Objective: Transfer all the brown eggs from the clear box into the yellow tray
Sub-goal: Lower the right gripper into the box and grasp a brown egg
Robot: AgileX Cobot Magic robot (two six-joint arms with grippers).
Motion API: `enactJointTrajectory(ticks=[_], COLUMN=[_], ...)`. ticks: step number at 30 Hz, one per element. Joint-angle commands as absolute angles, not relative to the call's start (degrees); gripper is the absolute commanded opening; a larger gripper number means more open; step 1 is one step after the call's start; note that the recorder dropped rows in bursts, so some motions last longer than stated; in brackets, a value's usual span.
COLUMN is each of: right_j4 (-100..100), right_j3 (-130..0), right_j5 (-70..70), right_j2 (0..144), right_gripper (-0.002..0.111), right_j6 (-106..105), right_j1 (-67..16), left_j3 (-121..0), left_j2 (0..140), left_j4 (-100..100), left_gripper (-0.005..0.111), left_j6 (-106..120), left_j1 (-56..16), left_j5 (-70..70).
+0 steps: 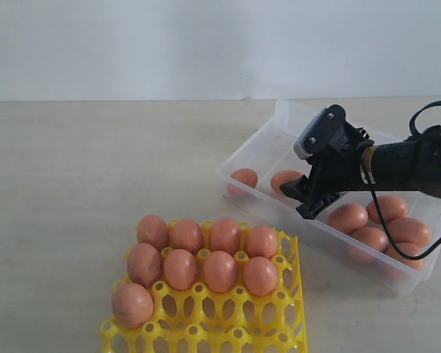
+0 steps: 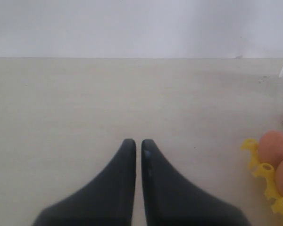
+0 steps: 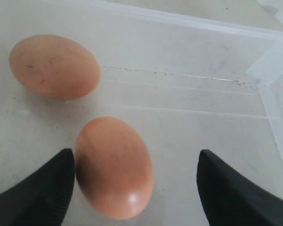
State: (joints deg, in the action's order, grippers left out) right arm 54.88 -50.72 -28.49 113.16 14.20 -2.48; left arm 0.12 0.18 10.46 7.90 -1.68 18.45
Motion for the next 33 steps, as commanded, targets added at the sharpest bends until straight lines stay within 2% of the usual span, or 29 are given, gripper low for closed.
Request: enactJointTrajectory(ticks=[1, 5, 7, 16, 33], right_j4=[53.4, 53.4, 53.4, 53.4, 53.0], right_j3=[-51.0, -51.0, -51.3, -51.6, -54.0], right_j5=[-29.5, -29.5, -29.3, -27.9, -21.5], right_j2=[113.2, 113.2, 113.2, 113.8, 116.1], right_gripper=[0.057, 0.040, 0.036, 0.052, 0.051], right_j6=[14.6, 14.6, 14.7, 14.8, 16.6], right_j1=[-2.5, -2.5, -2.5, -2.5, -5.3], left_j3=[0.0, 0.0, 0.0, 0.0, 0.0], left_j2=[0.0, 0.0, 0.0, 0.0, 0.0], left_j4=[10.9, 10.9, 10.9, 10.9, 10.9], left_gripper=[0.004, 0.004, 0.004, 0.004, 0.004], left_j6=[7.5, 7.5, 7.5, 7.5, 7.5], left_j1=[-1.9, -1.9, -1.9, -1.9, -1.9], left_j5=[17.8, 17.8, 17.8, 17.8, 17.8])
